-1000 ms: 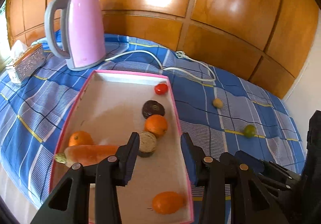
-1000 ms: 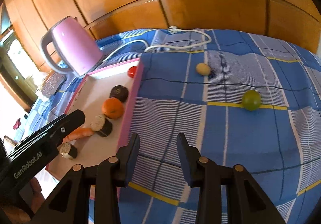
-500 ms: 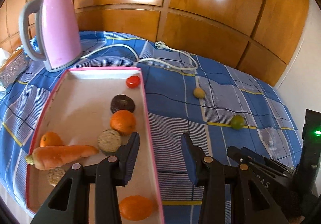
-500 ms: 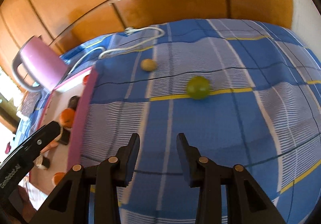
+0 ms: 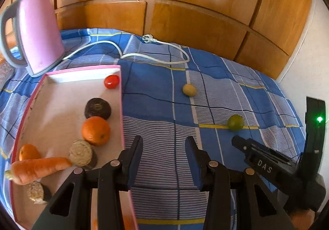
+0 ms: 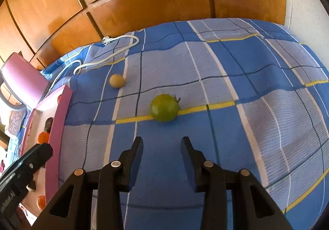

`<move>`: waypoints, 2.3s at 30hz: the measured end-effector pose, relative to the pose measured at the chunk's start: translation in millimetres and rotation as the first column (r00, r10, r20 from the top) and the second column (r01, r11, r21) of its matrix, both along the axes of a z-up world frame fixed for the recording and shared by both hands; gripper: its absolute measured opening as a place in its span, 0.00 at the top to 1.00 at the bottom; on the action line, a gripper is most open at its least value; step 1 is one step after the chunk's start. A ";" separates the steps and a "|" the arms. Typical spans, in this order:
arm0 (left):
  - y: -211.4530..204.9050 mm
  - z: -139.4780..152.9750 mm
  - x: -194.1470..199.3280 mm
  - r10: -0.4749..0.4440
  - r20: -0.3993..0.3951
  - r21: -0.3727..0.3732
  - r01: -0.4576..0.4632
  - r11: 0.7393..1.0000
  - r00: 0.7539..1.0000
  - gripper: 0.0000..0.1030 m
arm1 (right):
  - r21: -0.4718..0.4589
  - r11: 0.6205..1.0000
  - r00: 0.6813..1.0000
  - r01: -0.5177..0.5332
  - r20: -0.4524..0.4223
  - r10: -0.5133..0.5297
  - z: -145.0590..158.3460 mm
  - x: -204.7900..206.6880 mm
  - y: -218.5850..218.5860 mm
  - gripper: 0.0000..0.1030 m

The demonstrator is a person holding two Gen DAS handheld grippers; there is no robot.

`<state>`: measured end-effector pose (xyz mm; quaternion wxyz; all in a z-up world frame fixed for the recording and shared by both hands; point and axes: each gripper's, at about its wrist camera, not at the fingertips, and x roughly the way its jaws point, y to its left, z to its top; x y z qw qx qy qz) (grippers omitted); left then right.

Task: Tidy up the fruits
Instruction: 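Grasp the green tomato with the right tool, then grasp the small potato with the left tool while the right tool holds the green tomato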

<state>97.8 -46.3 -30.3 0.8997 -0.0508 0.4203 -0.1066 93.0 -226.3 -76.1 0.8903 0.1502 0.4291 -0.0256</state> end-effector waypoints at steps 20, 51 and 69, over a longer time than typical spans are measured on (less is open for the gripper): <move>-27.8 -16.7 43.3 -0.032 -0.063 -0.012 0.032 0.999 0.997 0.58 | -0.051 0.998 1.000 -0.024 0.015 0.024 -4.7 39.3 -5.4 0.66; -65.9 -23.7 112.7 -0.046 -0.085 -0.037 0.043 0.998 0.995 0.58 | -0.119 0.993 0.998 -0.015 0.056 0.021 -6.3 48.2 -11.7 0.66; -86.4 -36.4 142.7 -0.079 -0.087 -0.043 0.075 0.996 0.993 0.74 | -0.111 0.994 0.998 -0.019 0.055 0.025 -7.7 49.6 -12.3 0.66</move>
